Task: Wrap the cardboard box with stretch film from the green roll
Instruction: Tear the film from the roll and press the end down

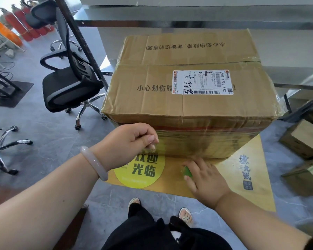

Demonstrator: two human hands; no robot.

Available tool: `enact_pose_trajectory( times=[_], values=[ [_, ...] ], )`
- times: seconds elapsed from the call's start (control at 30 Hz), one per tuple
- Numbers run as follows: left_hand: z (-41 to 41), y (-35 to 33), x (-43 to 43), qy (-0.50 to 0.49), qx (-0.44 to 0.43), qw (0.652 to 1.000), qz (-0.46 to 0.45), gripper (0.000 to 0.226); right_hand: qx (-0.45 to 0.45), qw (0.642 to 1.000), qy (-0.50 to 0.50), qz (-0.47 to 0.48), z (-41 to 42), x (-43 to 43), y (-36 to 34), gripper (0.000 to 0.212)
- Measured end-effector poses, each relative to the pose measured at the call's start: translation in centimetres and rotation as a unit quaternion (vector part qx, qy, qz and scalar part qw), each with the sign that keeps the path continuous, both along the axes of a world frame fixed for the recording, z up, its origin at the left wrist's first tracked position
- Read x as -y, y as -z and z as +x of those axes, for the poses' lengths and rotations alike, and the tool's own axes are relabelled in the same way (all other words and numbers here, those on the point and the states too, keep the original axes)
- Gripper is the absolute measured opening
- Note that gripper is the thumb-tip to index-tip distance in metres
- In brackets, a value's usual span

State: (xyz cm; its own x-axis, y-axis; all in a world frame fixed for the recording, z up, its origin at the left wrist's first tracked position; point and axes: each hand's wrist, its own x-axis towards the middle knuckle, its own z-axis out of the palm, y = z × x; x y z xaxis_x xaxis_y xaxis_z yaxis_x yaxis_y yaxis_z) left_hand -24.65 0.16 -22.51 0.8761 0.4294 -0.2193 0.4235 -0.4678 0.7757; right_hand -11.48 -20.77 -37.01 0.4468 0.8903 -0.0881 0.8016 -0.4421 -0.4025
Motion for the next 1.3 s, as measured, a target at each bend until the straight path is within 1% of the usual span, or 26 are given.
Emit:
enact_pose_trajectory(
  times=[0.07, 0.1, 0.23, 0.27, 0.3, 0.33, 0.37, 0.4, 0.43, 0.47, 0.5, 0.53, 0.6, 0.63, 0.7, 0.77, 0.83, 0.9, 1.0, 1.1, 1.17, 1.3],
  values=[
    [0.2, -0.4, -0.1, 0.006, -0.017, 1.0, 0.003, 0.026, 0.021, 1.0, -0.002, -0.009, -0.2, -0.1, -0.2, 0.047],
    [0.3, -0.5, -0.2, 0.013, -0.027, 1.0, 0.007, 0.029, 0.017, 1.0, 0.0, -0.026, -0.2, -0.3, -0.4, 0.052],
    [0.7, -0.8, -0.5, 0.057, -0.064, 0.996, 0.018, 0.028, -0.04, 0.997, 0.027, -0.06, -0.5, -0.5, -1.4, 0.069],
    [0.9, -0.8, -0.6, 0.064, -0.071, 0.995, 0.018, 0.026, -0.057, 0.997, 0.045, -0.038, -0.8, -0.7, -2.0, 0.069],
    [1.0, -0.8, -0.7, 0.07, -0.077, 0.995, 0.016, 0.024, -0.079, 0.994, 0.069, -0.003, -1.3, -0.9, -2.7, 0.064],
    [1.2, -0.9, -0.8, 0.076, -0.081, 0.994, 0.013, 0.022, -0.111, 0.988, 0.094, 0.046, -1.9, -1.3, -3.7, 0.054],
    [1.3, -1.0, -0.9, 0.085, -0.082, 0.993, 0.01, 0.02, -0.17, 0.974, 0.112, 0.099, -2.6, -2.0, -4.8, 0.045],
    [1.4, -1.0, -0.9, 0.095, -0.084, 0.992, 0.009, 0.02, -0.259, 0.947, 0.121, 0.148, -3.4, -2.9, -6.0, 0.039],
    [1.5, -1.1, -0.9, 0.108, -0.084, 0.991, 0.011, 0.02, -0.372, 0.902, 0.123, 0.184, -4.1, -3.9, -7.0, 0.037],
    [1.6, -1.2, -0.9, 0.121, -0.087, 0.989, 0.016, 0.021, -0.482, 0.844, 0.118, 0.203, -4.8, -4.9, -7.7, 0.037],
    [1.6, -1.2, -0.9, 0.133, -0.093, 0.986, 0.023, 0.022, -0.556, 0.795, 0.117, 0.21, -5.5, -5.9, -8.1, 0.035],
    [1.7, -1.2, -0.9, 0.146, -0.102, 0.983, 0.033, 0.022, -0.588, 0.768, 0.128, 0.216, -6.0, -6.7, -8.1, 0.03],
    [1.8, -1.1, -0.8, 0.169, -0.12, 0.977, 0.053, 0.021, -0.574, 0.765, 0.185, 0.228, -6.5, -7.9, -7.6, 0.015],
    [2.0, -1.1, -0.7, 0.176, -0.123, 0.975, 0.057, 0.019, -0.557, 0.77, 0.209, 0.231, -6.8, -8.2, -7.3, 0.013],
    [2.3, -1.2, -0.7, 0.185, -0.125, 0.973, 0.065, 0.014, -0.525, 0.789, 0.223, 0.23, -7.3, -8.5, -6.7, 0.011],
    [2.6, -1.4, -0.8, 0.192, -0.127, 0.97, 0.077, 0.011, -0.495, 0.801, 0.239, 0.235, -7.8, -8.3, -6.3, 0.019],
    [2.9, -1.5, -0.8, 0.195, -0.125, 0.968, 0.094, 0.008, -0.467, 0.807, 0.264, 0.248, -8.3, -8.1, -6.0, 0.024],
    [3.1, -1.5, -0.7, 0.197, -0.119, 0.966, 0.118, 0.008, -0.45, 0.808, 0.287, 0.249, -8.6, -8.0, -5.5, 0.019],
    [3.2, -1.4, -0.6, 0.199, -0.111, 0.962, 0.152, 0.011, -0.441, 0.802, 0.306, 0.262, -8.9, -7.6, -4.8, 0.01],
    [3.4, -1.1, -0.7, 0.199, -0.098, 0.96, 0.173, 0.015, -0.418, 0.806, 0.318, 0.273, -9.0, -7.2, -4.4, 0.01],
    [3.4, -0.9, -0.7, 0.195, -0.086, 0.961, 0.174, 0.015, -0.406, 0.809, 0.321, 0.28, -9.2, -7.1, -4.1, 0.01],
    [3.0, -0.7, -0.7, 0.185, -0.056, 0.97, 0.149, 0.016, -0.381, 0.824, 0.308, 0.284, -9.6, -6.9, -3.8, 0.011]
  ],
)
